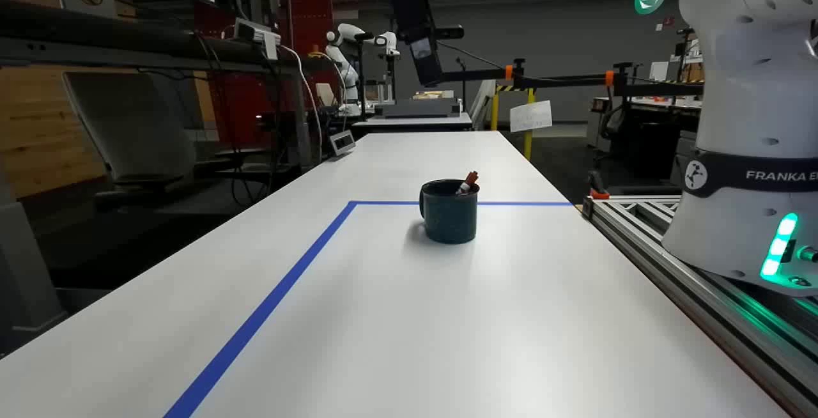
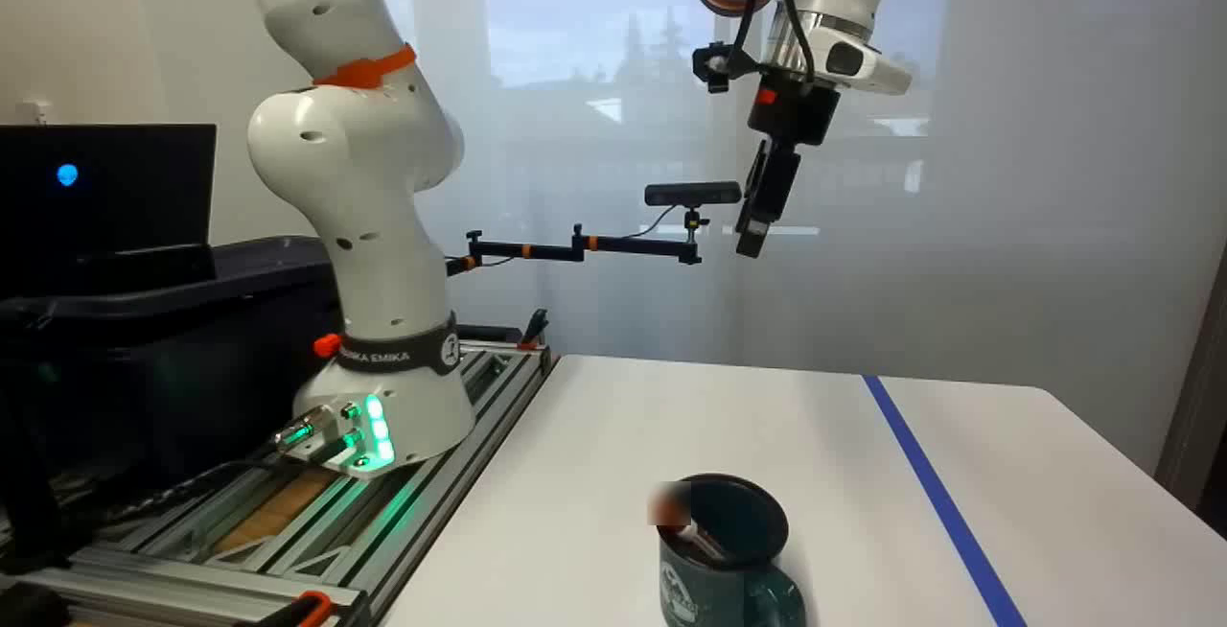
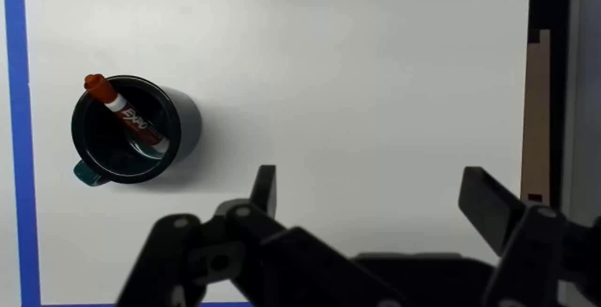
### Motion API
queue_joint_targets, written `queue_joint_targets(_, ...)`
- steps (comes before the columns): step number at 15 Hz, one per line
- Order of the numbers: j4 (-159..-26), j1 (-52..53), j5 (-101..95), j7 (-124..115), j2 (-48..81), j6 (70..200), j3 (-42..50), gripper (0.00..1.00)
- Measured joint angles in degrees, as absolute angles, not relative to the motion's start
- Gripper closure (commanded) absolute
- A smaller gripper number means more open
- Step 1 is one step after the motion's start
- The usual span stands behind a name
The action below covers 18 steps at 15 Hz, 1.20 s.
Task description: Put the marker on the table
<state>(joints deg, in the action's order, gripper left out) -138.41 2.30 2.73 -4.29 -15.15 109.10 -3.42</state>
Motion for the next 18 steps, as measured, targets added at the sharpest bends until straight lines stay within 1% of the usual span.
queue_joint_targets(8,-138.4,2.3,2.4,-4.3,-15.1,109.1,-3.4,0.00)
queue_joint_targets(13,-139.4,0.3,-4.0,-4.6,-14.9,109.1,-2.4,0.00)
queue_joint_targets(18,-142.5,-2.5,-10.9,1.2,-14.1,109.5,1.4,0.00)
